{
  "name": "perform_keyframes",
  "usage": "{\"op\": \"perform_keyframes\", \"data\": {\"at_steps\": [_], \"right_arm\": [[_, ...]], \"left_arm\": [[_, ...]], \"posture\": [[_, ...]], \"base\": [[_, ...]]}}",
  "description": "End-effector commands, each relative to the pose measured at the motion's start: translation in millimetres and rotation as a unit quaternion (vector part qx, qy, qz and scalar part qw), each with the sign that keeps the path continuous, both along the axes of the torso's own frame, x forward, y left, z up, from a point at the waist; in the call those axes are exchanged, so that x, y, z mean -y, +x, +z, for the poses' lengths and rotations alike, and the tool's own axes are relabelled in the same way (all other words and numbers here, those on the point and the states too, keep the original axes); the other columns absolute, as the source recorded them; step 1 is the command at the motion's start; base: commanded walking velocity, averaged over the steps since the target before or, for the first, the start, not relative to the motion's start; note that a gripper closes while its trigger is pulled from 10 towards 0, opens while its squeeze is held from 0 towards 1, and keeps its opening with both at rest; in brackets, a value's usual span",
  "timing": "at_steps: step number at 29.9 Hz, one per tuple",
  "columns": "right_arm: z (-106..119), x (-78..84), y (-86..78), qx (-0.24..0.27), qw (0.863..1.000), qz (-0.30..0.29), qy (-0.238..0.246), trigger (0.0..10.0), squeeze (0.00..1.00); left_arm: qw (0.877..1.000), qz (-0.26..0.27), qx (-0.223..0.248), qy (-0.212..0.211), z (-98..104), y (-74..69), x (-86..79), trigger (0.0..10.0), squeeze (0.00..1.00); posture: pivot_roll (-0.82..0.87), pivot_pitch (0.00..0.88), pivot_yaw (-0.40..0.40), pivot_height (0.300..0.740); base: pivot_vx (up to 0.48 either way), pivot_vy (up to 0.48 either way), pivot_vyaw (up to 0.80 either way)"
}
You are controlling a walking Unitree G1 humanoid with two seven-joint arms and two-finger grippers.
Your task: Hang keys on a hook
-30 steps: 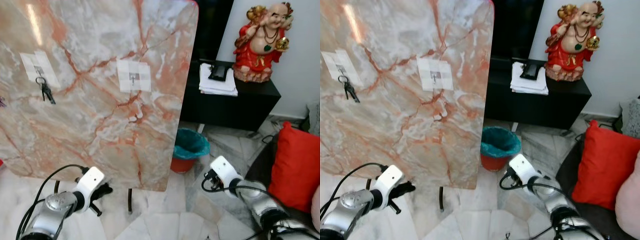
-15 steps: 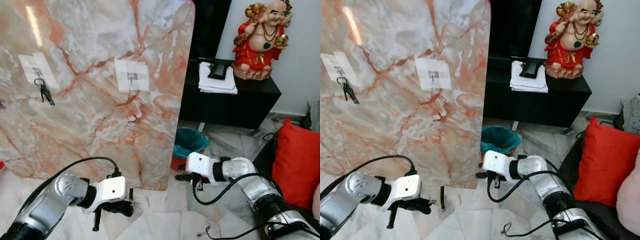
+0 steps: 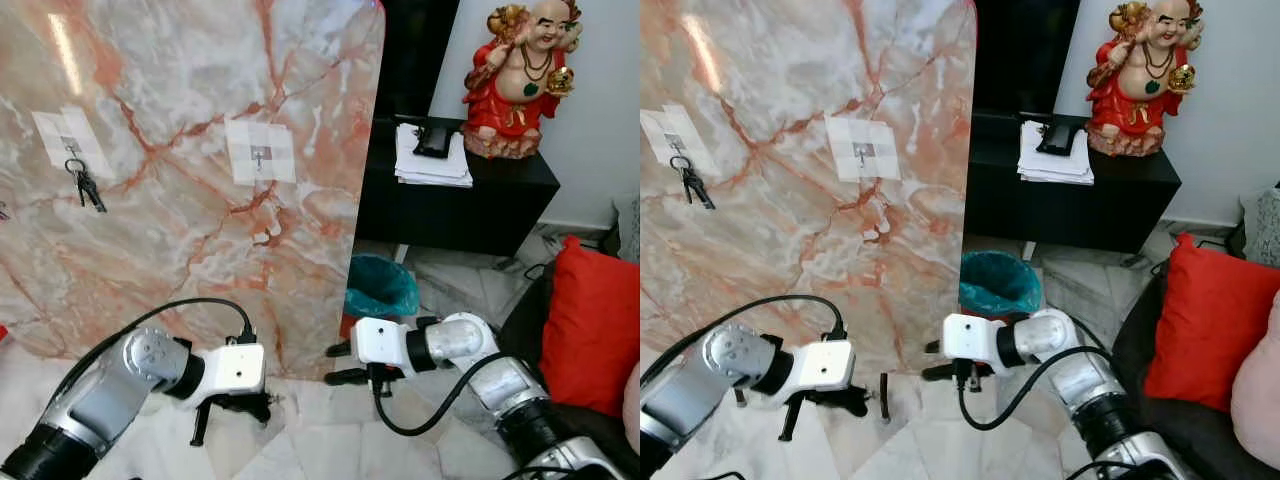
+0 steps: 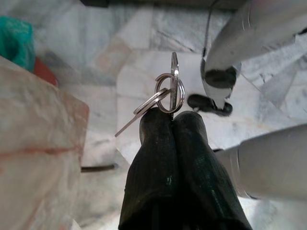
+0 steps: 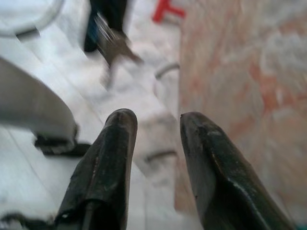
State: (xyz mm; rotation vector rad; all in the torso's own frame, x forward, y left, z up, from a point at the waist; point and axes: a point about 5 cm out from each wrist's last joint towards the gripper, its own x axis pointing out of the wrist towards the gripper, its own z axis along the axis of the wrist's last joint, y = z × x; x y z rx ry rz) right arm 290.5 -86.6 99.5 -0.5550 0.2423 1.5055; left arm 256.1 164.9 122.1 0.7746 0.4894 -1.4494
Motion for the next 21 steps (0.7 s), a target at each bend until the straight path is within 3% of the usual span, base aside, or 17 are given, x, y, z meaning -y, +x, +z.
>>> {"op": "perform_keyframes", "data": {"at_steps": [1, 9, 10, 12, 13, 21], "right_arm": [[7.6, -7.7, -4.8, -0.004, 1.0, 0.024, 0.017, 10.0, 1.0], [8.7, -14.5, -7.3, -0.005, 0.999, 0.03, 0.013, 10.0, 1.0], [8.8, -15.0, -7.9, -0.005, 0.999, 0.03, 0.013, 10.0, 0.6], [8.9, -15.1, -8.4, -0.006, 0.999, 0.029, 0.012, 10.0, 0.6], [7.6, -14.7, -8.2, -0.005, 1.0, 0.023, 0.007, 10.0, 0.0], [-1.6, -18.0, -0.6, -0.003, 0.999, -0.037, -0.013, 10.0, 0.0]], "left_arm": [[1.0, -0.008, 0.017, -0.018, 16.3, 4.7, 3.2, 10.0, 0.0], [0.999, -0.005, 0.039, -0.021, 26.1, 12.9, 5.7, 10.0, 0.0], [0.999, -0.005, 0.042, -0.022, 27.3, 13.9, 6.3, 10.0, 0.0], [0.999, -0.004, 0.043, -0.023, 28.0, 14.1, 6.5, 10.0, 0.0], [0.999, -0.005, 0.043, -0.026, 29.4, 14.6, 8.1, 10.0, 0.0], [0.998, -0.003, 0.049, -0.041, 30.4, 17.7, 14.5, 10.0, 0.0]], "posture": [[0.14, 0.0, -0.058, 0.74], [0.14, 0.0, -0.058, 0.74], [0.14, 0.0, -0.058, 0.74], [0.14, 0.0, -0.057, 0.74], [0.14, 0.0, -0.057, 0.74], [0.14, 0.0, -0.06, 0.74]], "base": [[0.0, 0.0, 0.0], [0.0, 0.0, 0.0], [0.0, 0.0, 0.0], [0.0, 0.0, 0.0], [0.0, 0.0, 0.0], [0.0, 0.0, 0.0]]}}
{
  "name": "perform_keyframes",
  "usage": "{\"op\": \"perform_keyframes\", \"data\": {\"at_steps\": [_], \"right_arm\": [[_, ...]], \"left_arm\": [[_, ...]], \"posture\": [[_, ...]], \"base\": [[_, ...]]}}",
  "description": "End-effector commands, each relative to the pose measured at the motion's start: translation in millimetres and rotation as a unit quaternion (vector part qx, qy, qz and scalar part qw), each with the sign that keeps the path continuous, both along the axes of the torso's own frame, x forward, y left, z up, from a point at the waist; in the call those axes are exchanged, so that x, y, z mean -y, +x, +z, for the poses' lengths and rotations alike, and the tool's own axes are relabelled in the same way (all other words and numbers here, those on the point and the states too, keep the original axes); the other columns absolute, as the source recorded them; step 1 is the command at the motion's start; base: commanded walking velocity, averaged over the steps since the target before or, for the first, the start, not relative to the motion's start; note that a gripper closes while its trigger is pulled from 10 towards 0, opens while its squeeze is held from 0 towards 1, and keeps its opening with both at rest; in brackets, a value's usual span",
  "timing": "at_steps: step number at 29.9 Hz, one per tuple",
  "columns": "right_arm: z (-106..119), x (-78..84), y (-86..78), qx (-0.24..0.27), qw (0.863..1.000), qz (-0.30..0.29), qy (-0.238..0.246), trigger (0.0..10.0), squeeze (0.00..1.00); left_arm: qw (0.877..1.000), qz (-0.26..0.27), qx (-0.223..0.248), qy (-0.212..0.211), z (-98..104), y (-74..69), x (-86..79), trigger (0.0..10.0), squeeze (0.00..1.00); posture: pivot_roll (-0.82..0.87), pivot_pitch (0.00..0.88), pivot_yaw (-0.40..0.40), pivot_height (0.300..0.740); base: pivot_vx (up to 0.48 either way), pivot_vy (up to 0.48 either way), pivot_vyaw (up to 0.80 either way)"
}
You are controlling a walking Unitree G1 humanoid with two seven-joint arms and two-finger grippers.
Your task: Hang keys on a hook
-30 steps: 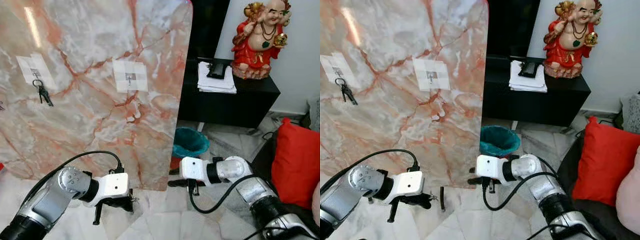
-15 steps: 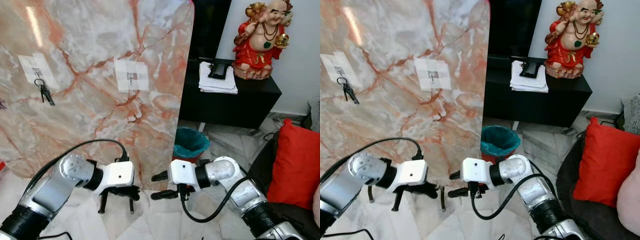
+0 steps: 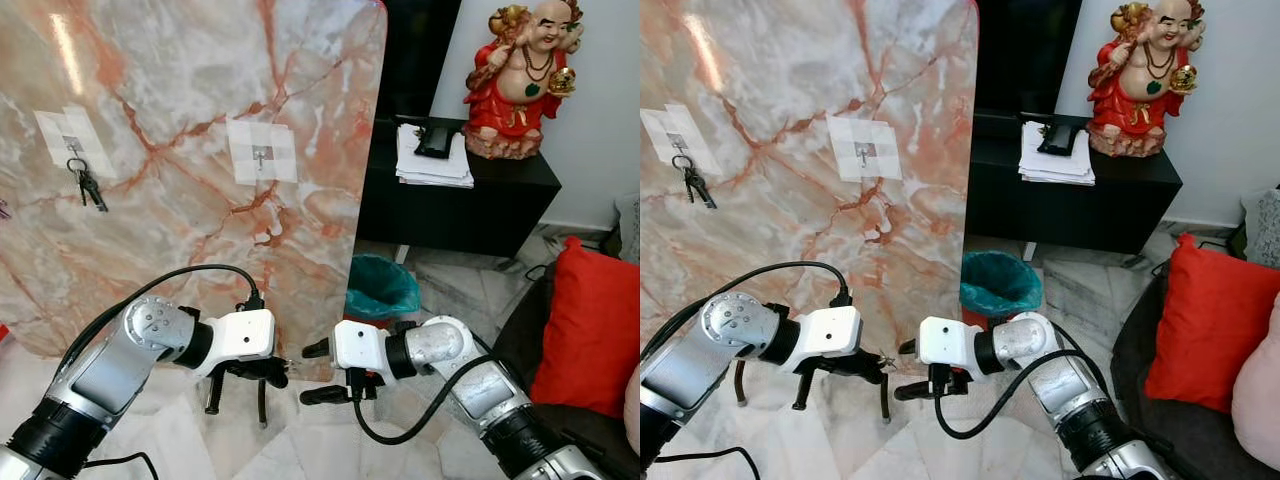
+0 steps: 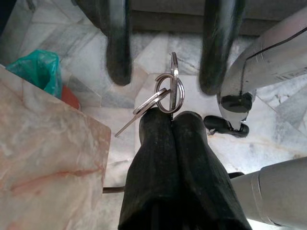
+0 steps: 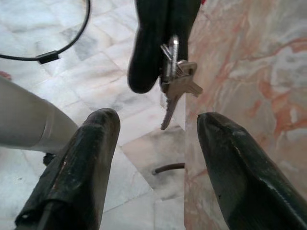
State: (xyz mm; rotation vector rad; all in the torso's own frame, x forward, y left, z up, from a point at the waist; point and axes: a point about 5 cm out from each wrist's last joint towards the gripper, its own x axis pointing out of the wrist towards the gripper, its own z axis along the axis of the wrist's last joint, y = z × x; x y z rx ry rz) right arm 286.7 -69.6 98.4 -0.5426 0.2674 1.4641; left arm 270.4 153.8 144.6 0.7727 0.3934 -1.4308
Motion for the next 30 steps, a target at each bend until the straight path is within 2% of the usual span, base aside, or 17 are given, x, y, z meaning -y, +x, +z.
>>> {"op": "perform_keyframes", "data": {"at_steps": [1, 21, 24, 25, 26, 27, 28, 29, 30], "right_arm": [[-1.2, -1.6, 3.6, 0.002, 1.0, -0.018, -0.01, 10.0, 0.0], [-3.9, -6.1, 11.8, 0.001, 0.997, -0.073, -0.017, 10.0, 0.0], [-1.4, -9.3, 12.2, -0.002, 0.997, -0.074, -0.006, 9.5, 0.0], [-0.8, -10.0, 12.4, -0.003, 0.997, -0.075, -0.004, 6.4, 0.0], [-0.6, -10.2, 12.6, -0.002, 0.997, -0.075, -0.004, 4.8, 0.0], [-0.7, -10.3, 12.8, -0.002, 0.997, -0.075, -0.004, 4.0, 0.0], [-0.8, -10.3, 12.9, -0.002, 0.997, -0.076, -0.005, 2.4, 0.0], [-0.8, -10.3, 12.9, -0.002, 0.997, -0.076, -0.005, 2.4, 0.0], [-1.1, -10.2, 13.2, -0.001, 0.997, -0.076, -0.008, 0.0, 0.0]], "left_arm": [[1.0, 0.0, 0.017, -0.012, 7.8, 3.8, 4.0, 10.0, 0.0], [0.999, 0.004, 0.027, -0.021, 9.4, 6.5, 9.6, 10.0, 0.0], [0.999, 0.004, 0.027, -0.023, 9.4, 6.4, 10.6, 10.0, 0.0], [0.999, 0.004, 0.027, -0.023, 9.3, 6.5, 10.7, 10.0, 0.0], [0.999, 0.005, 0.027, -0.023, 9.3, 6.6, 10.7, 10.0, 0.0], [0.999, 0.005, 0.028, -0.023, 9.3, 6.7, 10.7, 10.0, 0.0], [0.999, 0.006, 0.028, -0.024, 9.4, 6.9, 10.8, 10.0, 0.0], [0.999, 0.006, 0.028, -0.024, 9.4, 6.9, 10.8, 10.0, 0.0], [0.999, 0.007, 0.03, -0.024, 9.6, 7.4, 10.9, 10.0, 0.0]], "posture": [[0.14, 0.0, -0.06, 0.74], [0.14, 0.0, -0.064, 0.74], [0.14, 0.0, -0.063, 0.74], [0.14, 0.0, -0.063, 0.74], [0.14, 0.0, -0.063, 0.74], [0.14, 0.0, -0.063, 0.74], [0.14, 0.0, -0.064, 0.74], [0.14, 0.0, -0.064, 0.74], [0.14, 0.0, -0.063, 0.74]], "base": [[0.0, 0.0, 0.0], [0.0, 0.0, 0.0], [0.0, 0.0, 0.0], [0.0, 0.0, 0.0], [0.0, 0.0, 0.0], [0.0, 0.0, 0.0], [0.0, 0.0, 0.0], [0.0, 0.0, 0.0], [0.0, 0.0, 0.0]]}}
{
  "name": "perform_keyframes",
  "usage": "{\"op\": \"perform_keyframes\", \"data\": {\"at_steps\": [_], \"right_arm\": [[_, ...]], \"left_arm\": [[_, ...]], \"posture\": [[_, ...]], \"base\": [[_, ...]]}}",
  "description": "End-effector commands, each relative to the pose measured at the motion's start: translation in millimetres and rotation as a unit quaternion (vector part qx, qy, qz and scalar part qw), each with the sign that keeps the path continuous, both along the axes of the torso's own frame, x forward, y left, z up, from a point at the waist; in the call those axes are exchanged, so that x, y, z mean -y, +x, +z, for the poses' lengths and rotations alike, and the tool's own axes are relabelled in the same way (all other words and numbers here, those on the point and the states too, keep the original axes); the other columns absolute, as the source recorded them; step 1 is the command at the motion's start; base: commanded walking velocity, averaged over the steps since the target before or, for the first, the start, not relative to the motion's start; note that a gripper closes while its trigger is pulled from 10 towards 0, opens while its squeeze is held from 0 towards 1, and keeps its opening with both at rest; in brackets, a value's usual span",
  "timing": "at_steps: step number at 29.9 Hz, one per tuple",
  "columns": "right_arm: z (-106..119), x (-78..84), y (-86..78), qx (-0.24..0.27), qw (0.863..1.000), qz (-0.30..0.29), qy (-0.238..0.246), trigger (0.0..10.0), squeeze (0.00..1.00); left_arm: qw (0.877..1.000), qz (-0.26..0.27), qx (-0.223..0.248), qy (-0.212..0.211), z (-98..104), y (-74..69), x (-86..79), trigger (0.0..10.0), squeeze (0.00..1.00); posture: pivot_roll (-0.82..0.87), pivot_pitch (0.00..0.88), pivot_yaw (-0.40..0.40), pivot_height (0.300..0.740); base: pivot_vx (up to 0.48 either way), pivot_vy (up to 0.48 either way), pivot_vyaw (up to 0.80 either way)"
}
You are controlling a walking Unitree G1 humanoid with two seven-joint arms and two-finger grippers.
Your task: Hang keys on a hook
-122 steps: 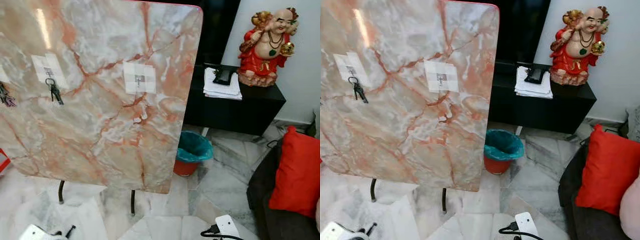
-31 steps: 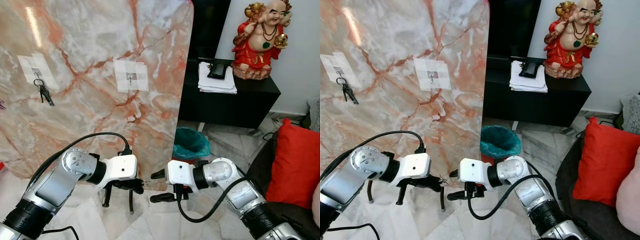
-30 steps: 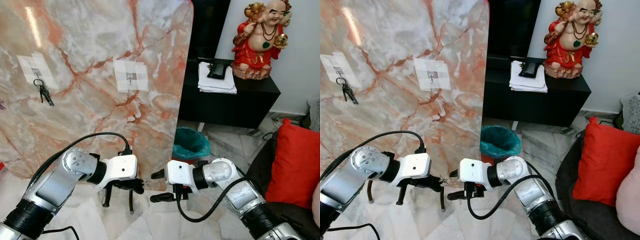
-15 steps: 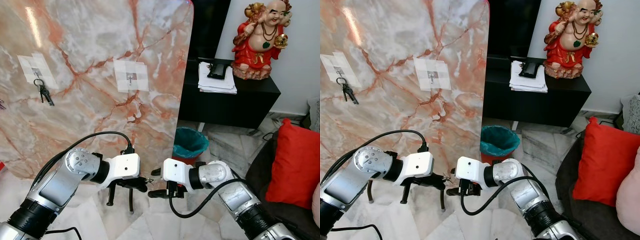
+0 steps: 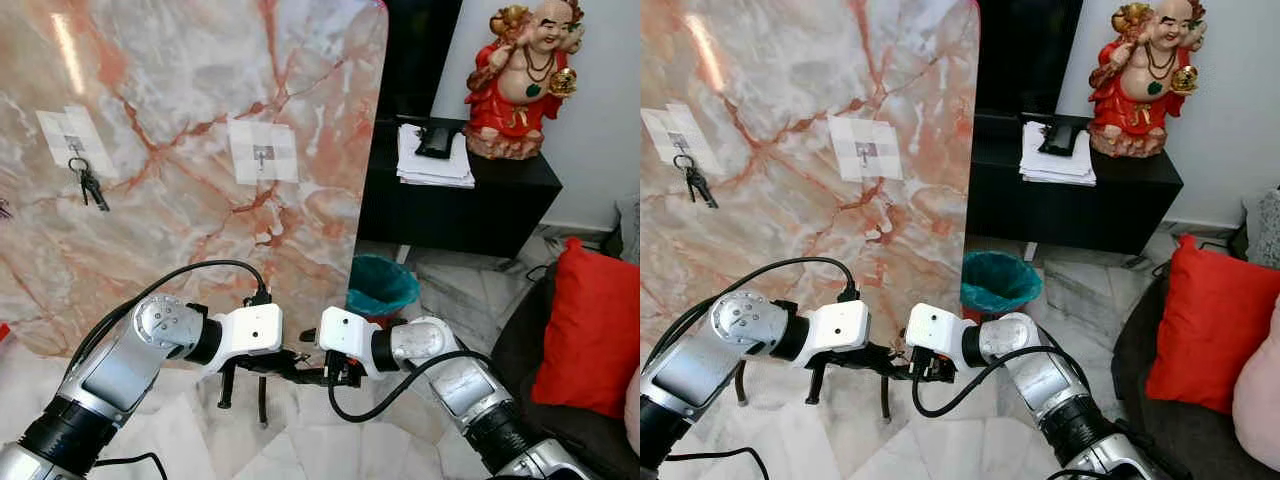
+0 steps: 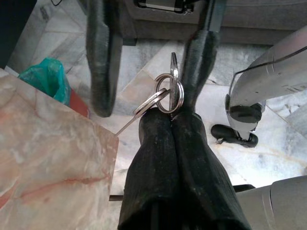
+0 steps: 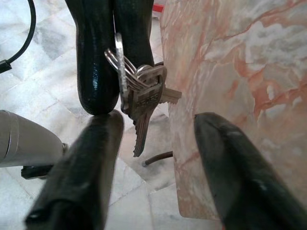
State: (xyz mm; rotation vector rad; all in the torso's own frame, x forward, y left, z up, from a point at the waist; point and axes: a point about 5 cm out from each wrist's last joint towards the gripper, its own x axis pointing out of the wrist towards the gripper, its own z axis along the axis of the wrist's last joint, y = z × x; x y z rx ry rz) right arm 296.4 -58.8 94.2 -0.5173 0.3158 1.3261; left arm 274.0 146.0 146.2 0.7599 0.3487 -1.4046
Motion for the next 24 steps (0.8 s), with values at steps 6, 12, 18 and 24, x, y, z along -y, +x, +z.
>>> {"op": "perform_keyframes", "data": {"at_steps": [6, 12, 18, 24], "right_arm": [[2.0, 1.7, 3.3, 0.004, 1.0, -0.002, -0.01, 0.0, 0.0], [0.2, 3.0, 2.6, 0.004, 1.0, 0.001, -0.019, 0.0, 0.0], [0.3, 3.9, 3.9, 0.007, 1.0, 0.0, -0.022, 0.0, 0.0], [0.3, 6.3, 5.9, 0.01, 1.0, -0.003, -0.028, 0.0, 0.0]], "left_arm": [[1.0, -0.001, 0.018, -0.005, 8.5, 4.9, 3.4, 10.0, 0.0], [1.0, -0.002, 0.019, -0.004, 7.3, 4.8, 4.6, 10.0, 0.0], [1.0, -0.001, 0.019, -0.002, 7.2, 4.9, 4.3, 10.0, 0.0], [1.0, -0.001, 0.019, 0.001, 6.3, 4.8, 3.9, 10.0, 0.0]], "posture": [[0.14, 0.0, -0.063, 0.74], [0.14, 0.0, -0.063, 0.74], [0.14, 0.0, -0.063, 0.74], [0.14, 0.0, -0.063, 0.74]], "base": [[0.0, 0.0, 0.0], [0.0, 0.0, 0.0], [0.0, 0.0, 0.0], [0.0, 0.0, 0.0]]}}
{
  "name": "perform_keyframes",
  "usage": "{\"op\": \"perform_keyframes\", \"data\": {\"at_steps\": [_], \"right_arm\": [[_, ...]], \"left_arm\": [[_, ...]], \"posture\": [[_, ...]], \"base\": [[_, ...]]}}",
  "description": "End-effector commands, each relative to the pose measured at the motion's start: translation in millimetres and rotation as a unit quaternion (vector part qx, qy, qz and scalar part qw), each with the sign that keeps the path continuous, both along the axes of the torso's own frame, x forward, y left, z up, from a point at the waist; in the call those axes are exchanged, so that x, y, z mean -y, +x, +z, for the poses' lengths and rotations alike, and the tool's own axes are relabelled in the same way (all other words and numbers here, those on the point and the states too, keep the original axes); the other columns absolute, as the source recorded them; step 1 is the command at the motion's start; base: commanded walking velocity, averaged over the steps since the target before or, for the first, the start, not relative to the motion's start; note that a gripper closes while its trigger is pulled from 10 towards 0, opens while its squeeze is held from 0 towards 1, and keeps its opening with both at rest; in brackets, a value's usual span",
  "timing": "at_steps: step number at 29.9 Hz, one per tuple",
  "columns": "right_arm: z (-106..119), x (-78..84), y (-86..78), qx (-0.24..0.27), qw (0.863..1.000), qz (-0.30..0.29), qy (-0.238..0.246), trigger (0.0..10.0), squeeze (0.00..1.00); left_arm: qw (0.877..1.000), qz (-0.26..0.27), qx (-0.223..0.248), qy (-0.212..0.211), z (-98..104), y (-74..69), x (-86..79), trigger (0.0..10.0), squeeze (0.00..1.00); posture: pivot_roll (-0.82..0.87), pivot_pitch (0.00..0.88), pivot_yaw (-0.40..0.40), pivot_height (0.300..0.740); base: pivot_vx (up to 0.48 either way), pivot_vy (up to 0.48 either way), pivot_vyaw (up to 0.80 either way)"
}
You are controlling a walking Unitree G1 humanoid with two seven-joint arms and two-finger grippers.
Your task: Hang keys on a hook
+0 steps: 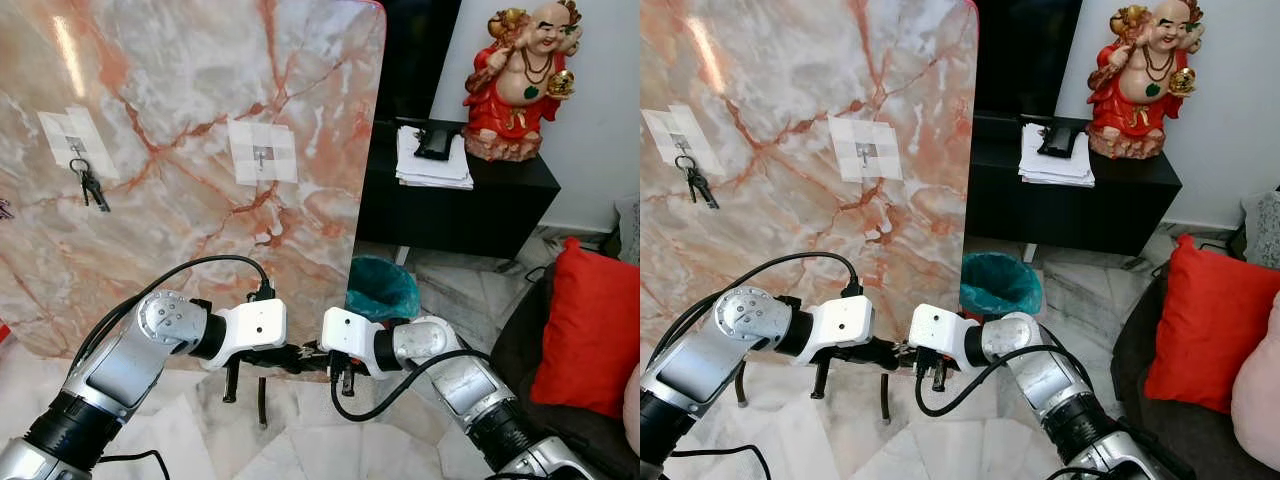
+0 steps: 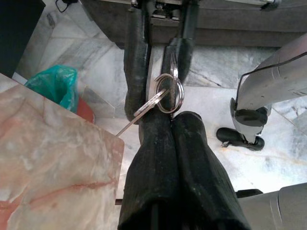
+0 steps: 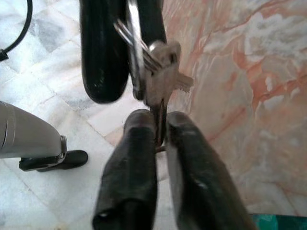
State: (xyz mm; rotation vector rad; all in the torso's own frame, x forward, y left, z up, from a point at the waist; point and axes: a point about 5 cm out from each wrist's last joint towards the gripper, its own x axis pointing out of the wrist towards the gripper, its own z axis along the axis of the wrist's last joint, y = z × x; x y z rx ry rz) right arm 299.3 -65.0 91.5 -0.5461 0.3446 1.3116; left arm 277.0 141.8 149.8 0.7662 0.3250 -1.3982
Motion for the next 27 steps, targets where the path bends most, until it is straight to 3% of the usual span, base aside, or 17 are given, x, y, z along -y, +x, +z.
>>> {"op": "perform_keyframes", "data": {"at_steps": [1, 27], "right_arm": [[3.0, 0.2, 3.0, 0.011, 1.0, 0.003, -0.01, 0.0, 0.0], [6.7, 11.2, 12.0, 0.018, 1.0, -0.015, -0.014, 0.0, 0.0]], "left_arm": [[1.0, 0.0, 0.008, 0.007, 2.5, 1.7, -0.4, 10.0, 0.0], [1.0, 0.007, 0.001, 0.029, -3.7, 0.9, -6.0, 10.0, 0.0]], "posture": [[0.14, 0.0, -0.063, 0.74], [0.14, 0.0, -0.066, 0.74]], "base": [[0.0, 0.0, 0.0], [0.0, 0.0, 0.0]]}}
